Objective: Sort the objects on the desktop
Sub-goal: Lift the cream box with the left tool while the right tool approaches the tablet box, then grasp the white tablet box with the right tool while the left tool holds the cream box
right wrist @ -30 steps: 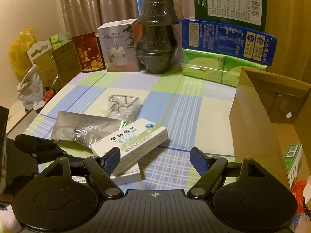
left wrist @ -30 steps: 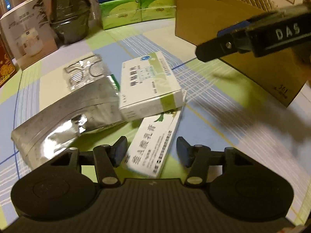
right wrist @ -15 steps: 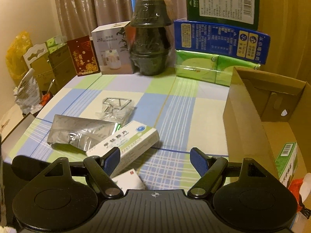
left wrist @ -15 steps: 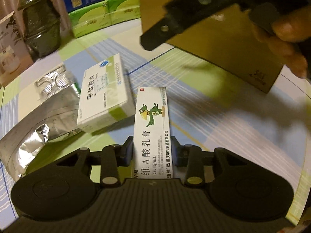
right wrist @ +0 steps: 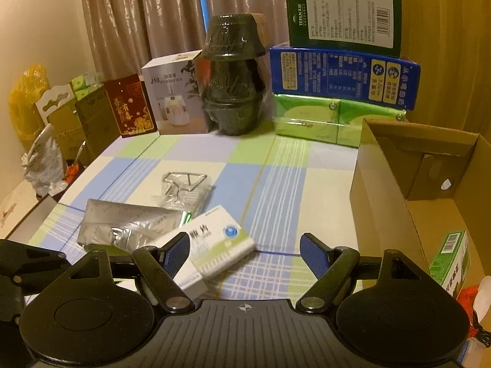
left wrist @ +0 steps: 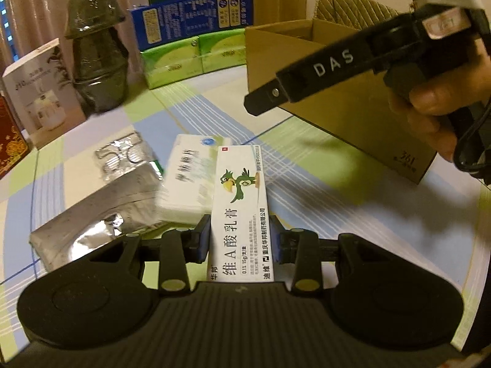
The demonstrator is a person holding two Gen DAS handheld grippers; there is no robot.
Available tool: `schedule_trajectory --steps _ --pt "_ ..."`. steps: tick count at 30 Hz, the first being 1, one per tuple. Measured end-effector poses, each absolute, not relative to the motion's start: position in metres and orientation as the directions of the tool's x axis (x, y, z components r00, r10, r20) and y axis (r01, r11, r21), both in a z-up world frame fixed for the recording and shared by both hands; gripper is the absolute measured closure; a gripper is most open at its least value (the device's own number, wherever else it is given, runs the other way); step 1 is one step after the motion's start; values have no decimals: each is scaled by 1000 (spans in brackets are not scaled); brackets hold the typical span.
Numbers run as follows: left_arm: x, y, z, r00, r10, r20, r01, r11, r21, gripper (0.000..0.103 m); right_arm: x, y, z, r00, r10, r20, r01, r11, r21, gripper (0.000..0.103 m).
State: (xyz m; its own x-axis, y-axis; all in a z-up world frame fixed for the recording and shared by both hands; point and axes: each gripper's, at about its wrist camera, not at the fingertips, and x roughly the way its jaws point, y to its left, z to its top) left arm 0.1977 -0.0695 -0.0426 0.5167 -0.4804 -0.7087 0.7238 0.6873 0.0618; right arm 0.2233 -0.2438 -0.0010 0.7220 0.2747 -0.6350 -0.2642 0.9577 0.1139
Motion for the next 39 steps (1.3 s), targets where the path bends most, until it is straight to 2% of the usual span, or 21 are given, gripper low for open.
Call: schedule_trajectory --steps 17,22,39 --pt "220 -14 -26 631 -333 -701 550 829 102 70 234 -217 -29 639 311 -704 -268 947 175 25" --pt "224 -7 -28 636 -295 -713 517 849 109 70 237 -204 -36 630 313 -711 -270 946 177 19" --pt "242 24 -23 673 -224 -705 378 923 67 70 261 -172 -73 602 268 -752 -175 963 203 14"
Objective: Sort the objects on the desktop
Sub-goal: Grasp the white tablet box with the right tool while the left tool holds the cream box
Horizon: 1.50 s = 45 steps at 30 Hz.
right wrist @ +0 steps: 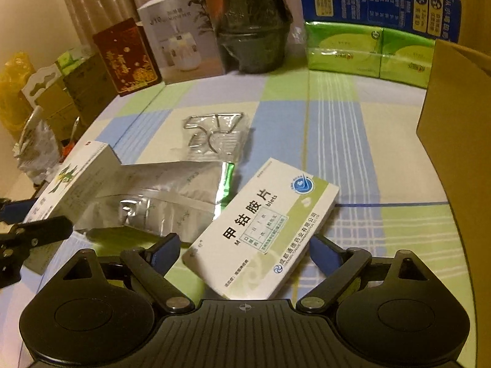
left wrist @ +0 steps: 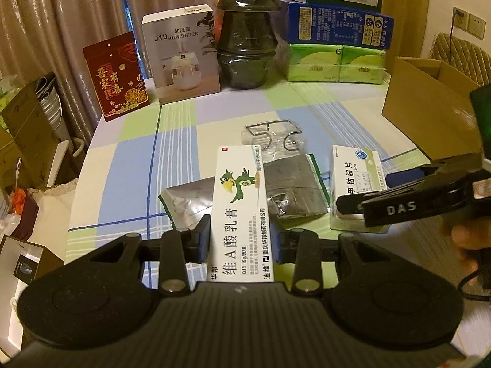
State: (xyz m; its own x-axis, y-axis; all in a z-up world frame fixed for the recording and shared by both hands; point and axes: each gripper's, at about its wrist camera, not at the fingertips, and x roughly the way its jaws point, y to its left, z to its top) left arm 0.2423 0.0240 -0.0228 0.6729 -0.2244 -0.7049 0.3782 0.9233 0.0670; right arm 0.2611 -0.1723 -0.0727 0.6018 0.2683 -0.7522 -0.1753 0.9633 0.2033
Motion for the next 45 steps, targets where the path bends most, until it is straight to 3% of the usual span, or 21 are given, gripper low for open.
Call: schedule_trajectory --steps 9,16,21,32,37,45 --pt "243 17 -28 663 -227 -713 386 920 67 70 271 -168 -83 597 237 -767 -189 970 153 13" --pt "241 9 -26 658 -243 -713 401 914 59 70 257 -180 -74 572 227 -788 -234 966 108 29" --pt "232 -6 -25 639 -286 -715 445 895 40 70 238 -200 -70 545 229 -807 -248 963 105 32" --pt "171 -43 -37 550 -326 -769 500 866 -10 70 148 -250 -67 504 220 -835 -222 968 120 32" --pt "152 -53 -50 527 -293 -798 510 860 21 70 138 -250 -74 521 206 -828 -218 970 104 22" --pt "156 -56 -65 532 -277 -800 515 856 46 69 147 -253 -74 573 195 -796 -176 978 113 21"
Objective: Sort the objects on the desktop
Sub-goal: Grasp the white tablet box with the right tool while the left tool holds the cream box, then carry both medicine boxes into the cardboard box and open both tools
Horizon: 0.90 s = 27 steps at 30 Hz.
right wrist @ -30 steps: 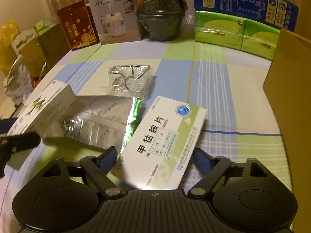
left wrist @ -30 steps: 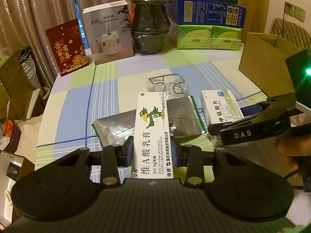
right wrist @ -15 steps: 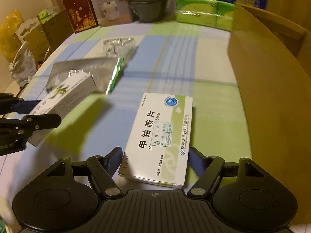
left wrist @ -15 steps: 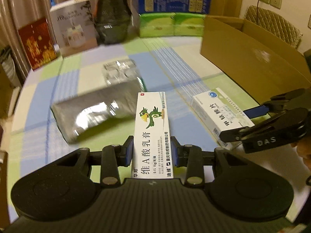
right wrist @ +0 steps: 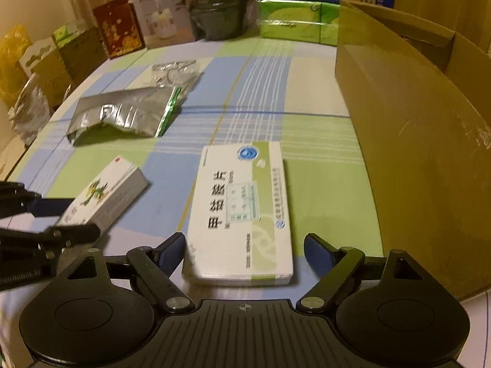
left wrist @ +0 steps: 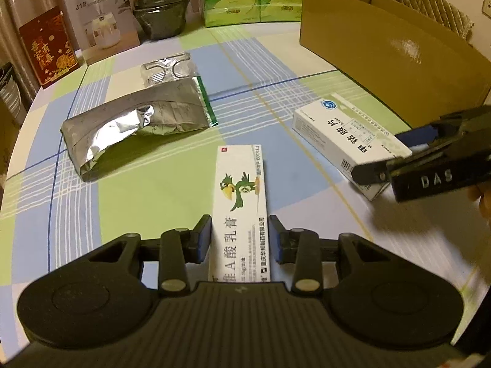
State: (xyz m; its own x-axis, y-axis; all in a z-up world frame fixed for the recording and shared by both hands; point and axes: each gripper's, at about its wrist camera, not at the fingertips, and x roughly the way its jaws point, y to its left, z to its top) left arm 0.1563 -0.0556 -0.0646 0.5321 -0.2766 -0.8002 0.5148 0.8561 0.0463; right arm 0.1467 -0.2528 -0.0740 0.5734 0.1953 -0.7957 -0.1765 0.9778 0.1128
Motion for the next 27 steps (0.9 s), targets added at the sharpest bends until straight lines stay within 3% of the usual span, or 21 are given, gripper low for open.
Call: schedule_trajectory --steps 10,13,27 --pt "167 -66 -70 532 -276 -800 519 853 50 70 156 -242 -81 589 180 -787 -212 975 64 24" --pt "167 -64 -69 528 -280 -802 509 860 34 70 156 -235 -83 603 160 -782 -228 973 23 35" --pt "159 -60 -32 590 -317 -743 465 885 -9 70 134 -233 -40 686 171 -707 -239 971 2 35"
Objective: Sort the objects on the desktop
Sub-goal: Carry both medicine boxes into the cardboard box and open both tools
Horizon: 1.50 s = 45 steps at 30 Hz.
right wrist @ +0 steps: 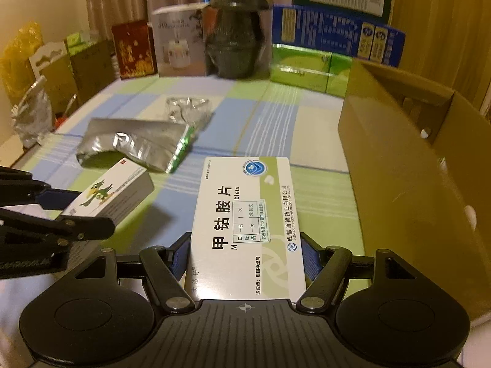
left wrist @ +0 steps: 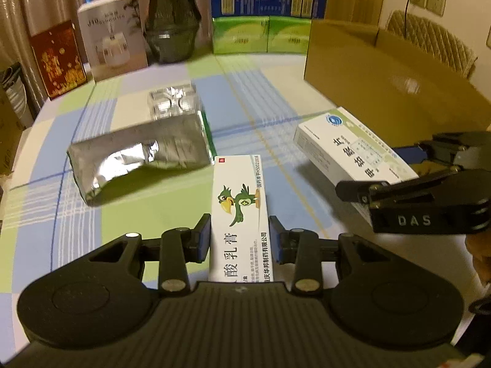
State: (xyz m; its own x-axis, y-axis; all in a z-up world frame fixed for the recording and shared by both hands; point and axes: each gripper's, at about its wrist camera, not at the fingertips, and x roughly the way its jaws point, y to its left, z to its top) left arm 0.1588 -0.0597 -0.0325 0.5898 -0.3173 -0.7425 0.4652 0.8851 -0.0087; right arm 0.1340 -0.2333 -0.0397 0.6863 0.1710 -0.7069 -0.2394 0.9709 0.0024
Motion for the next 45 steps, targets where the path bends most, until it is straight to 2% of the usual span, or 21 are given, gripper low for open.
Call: schedule_trajectory --steps 11,23,33,45 --pt "122 -77 10 659 -298 -691 404 915 -9 70 90 -262 17 732 177 -658 -229 973 7 35" --pt "97 -156 59 653 -396 -645 486 873 -44 70 76 -352 82 799 97 -593 -117 993 6 35" --pt "107 -235 77 628 -456 -630 554 831 -49 70 86 -430 91 807 25 -589 -24 1000 10 35" --pt "127 -283 61 586 -479 -654 576 814 -80 70 110 -465 75 791 31 -611 -8 999 41 35"
